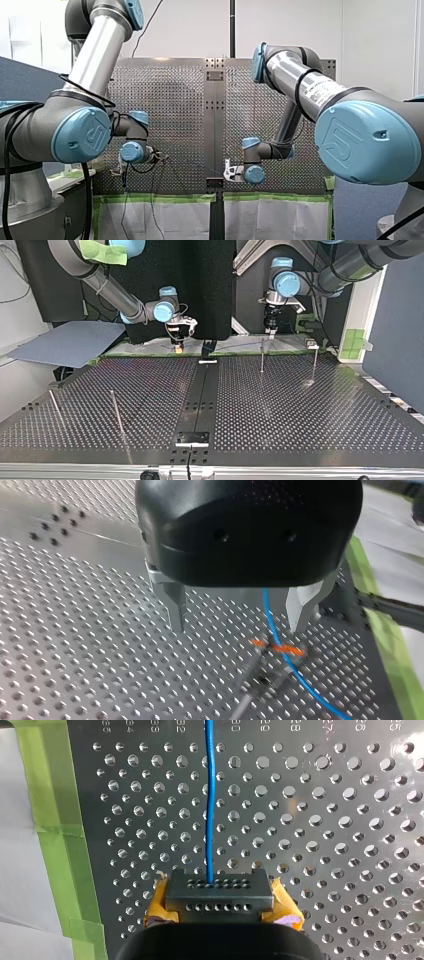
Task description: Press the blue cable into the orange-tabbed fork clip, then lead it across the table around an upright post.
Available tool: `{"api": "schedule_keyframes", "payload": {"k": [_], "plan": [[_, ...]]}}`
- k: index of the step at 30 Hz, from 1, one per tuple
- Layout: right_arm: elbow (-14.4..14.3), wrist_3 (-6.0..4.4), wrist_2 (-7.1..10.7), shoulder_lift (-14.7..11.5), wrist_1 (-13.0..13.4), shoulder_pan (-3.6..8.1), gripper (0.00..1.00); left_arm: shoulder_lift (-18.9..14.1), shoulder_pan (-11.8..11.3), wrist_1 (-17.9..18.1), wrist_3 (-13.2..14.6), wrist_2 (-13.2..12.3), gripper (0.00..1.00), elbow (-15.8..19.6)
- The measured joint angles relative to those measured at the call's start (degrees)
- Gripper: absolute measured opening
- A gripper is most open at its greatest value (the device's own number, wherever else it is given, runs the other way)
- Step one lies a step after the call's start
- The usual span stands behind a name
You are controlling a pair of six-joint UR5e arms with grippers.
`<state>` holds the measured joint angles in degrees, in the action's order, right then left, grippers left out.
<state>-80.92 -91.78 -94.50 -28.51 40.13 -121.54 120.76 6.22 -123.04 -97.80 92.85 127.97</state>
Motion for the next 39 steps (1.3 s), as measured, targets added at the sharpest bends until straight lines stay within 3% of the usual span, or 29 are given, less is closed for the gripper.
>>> {"api": "schedule_keyframes", "payload": {"k": [10, 23, 39], "plan": [[0.0, 0.05, 0.0, 0.0, -0.1, -0.04, 0.0, 4.7, 0.3, 0.8, 2.3, 0.3, 0.99, -1.0], [0.0, 0.07, 0.0, 0.0, -0.1, -0.07, 0.0, 4.9, 0.5, 3.4, 2.1, -0.9, 0.99, -1.9], [0.0, 0.02, 0.0, 0.0, -0.1, -0.01, 0.0, 4.9, 0.7, 2.8, 1.5, -1.3, 0.99, -2.0]]}}
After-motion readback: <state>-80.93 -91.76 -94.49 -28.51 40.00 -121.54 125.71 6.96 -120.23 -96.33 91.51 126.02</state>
